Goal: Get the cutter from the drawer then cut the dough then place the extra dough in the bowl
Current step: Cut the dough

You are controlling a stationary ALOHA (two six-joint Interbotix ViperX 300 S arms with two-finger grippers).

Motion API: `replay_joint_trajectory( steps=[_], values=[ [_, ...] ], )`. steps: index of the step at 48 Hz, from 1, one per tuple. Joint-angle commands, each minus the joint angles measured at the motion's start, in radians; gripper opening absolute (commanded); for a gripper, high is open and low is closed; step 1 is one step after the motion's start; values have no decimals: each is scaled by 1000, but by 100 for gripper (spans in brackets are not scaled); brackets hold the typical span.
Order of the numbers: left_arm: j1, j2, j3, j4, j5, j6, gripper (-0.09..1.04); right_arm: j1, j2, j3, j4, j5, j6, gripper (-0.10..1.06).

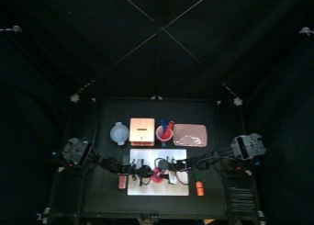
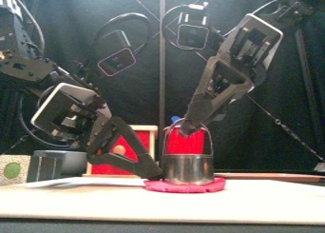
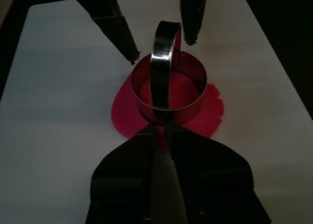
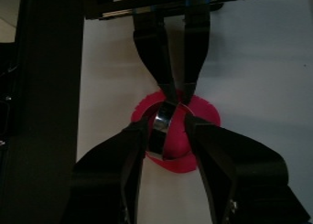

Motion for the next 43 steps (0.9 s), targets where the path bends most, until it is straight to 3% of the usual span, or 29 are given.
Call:
replay_joint_trajectory(
  steps=[1, 7, 14, 30, 43],
  values=[
    [3, -3, -15, -5, 3, 2, 60, 3, -12, -26, 3, -2, 0, 67],
    [2, -3, -14, -3, 3, 2, 60, 3, -6, -26, 6, 0, 0, 52],
    [3, -3, -11, -6, 3, 2, 60, 2, -12, -29, 0, 2, 0, 41],
    [2, -3, -8, -11, 5, 2, 60, -9, -138, -20, -40, 43, -2, 41],
    [3, -6, 2, -28, 3, 2, 60, -52, -285, 84, -49, 95, 0, 41]
  ],
)
